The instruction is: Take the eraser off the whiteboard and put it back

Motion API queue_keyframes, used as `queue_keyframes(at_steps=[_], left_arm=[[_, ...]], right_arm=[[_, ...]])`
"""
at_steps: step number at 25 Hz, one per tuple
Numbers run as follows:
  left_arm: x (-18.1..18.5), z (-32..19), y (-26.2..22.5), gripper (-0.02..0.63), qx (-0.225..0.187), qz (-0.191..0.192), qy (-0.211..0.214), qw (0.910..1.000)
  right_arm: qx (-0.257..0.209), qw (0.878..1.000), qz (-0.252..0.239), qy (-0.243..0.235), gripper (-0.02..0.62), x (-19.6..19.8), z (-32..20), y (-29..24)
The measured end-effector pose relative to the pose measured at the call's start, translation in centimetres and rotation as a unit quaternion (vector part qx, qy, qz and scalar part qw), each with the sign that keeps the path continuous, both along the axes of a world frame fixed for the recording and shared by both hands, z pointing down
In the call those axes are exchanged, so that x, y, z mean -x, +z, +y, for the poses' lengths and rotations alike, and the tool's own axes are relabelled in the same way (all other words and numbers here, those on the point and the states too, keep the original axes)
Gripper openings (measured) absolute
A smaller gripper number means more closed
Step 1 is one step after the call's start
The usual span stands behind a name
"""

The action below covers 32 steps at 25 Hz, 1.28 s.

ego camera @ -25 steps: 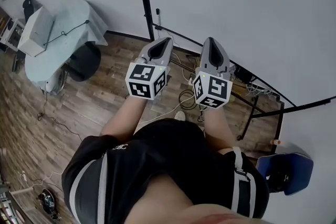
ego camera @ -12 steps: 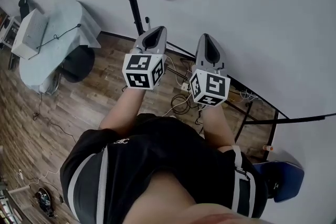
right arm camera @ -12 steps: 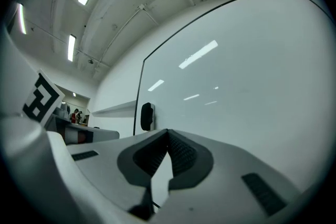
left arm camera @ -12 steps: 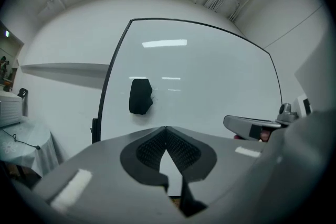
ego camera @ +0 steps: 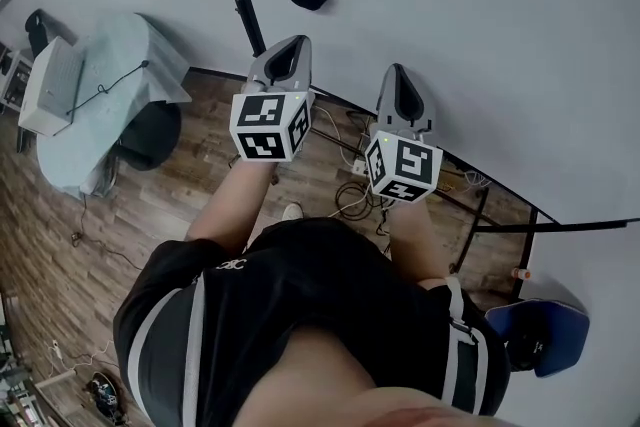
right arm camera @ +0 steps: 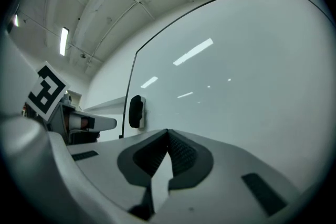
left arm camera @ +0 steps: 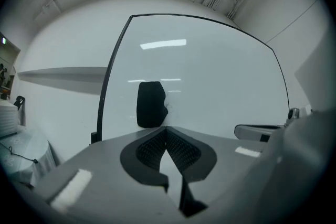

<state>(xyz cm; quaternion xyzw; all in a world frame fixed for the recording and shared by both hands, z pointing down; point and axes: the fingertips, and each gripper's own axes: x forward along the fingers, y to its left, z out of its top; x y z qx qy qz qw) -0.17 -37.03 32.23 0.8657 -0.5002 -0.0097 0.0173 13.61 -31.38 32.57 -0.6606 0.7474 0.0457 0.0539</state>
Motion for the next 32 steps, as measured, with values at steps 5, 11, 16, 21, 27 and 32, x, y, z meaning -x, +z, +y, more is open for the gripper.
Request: queue_keyframes(at_steps=[5, 11, 16, 21, 27, 32], left_arm=[[0.7, -2.6, -1.4, 0.006, -0.013, 0.009, -0.01, 0.9998], [1.2, -4.4, -2.9, 0.12, -0.034, 0.018, -0.014, 0.9991], [0.6, -5.8, -4.0, 0.243, -0.038, 0.01, 0.009, 0.9992], [-0.4, -7.2, -4.7, 0.264, -0.044, 0.001, 0.021, 0.9988], [-0.9, -8.7, -5.1, 0.264, -0.043, -0.01, 0.015, 0.9989], [-1.0, -10.0, -5.0, 0.251, -0.046, -0.02, 0.012, 0.9987]], right_arm=[[0.01, 1.0, -0.008, 0.019, 0.005, -0.1, -1.4, 0.3], [0.013, 1.0, -0.006, 0.026, 0.005, -0.1, -1.5, 0.3], [0.016, 0.999, -0.009, 0.029, 0.005, 0.0, -1.8, 0.5], [0.015, 1.0, -0.007, 0.022, 0.005, 0.7, -2.4, 0.5], [0.012, 0.999, -0.011, 0.03, 0.005, 0.7, -2.5, 0.4], [0.014, 0.999, -0.012, 0.037, 0.005, 0.1, -2.4, 0.6]])
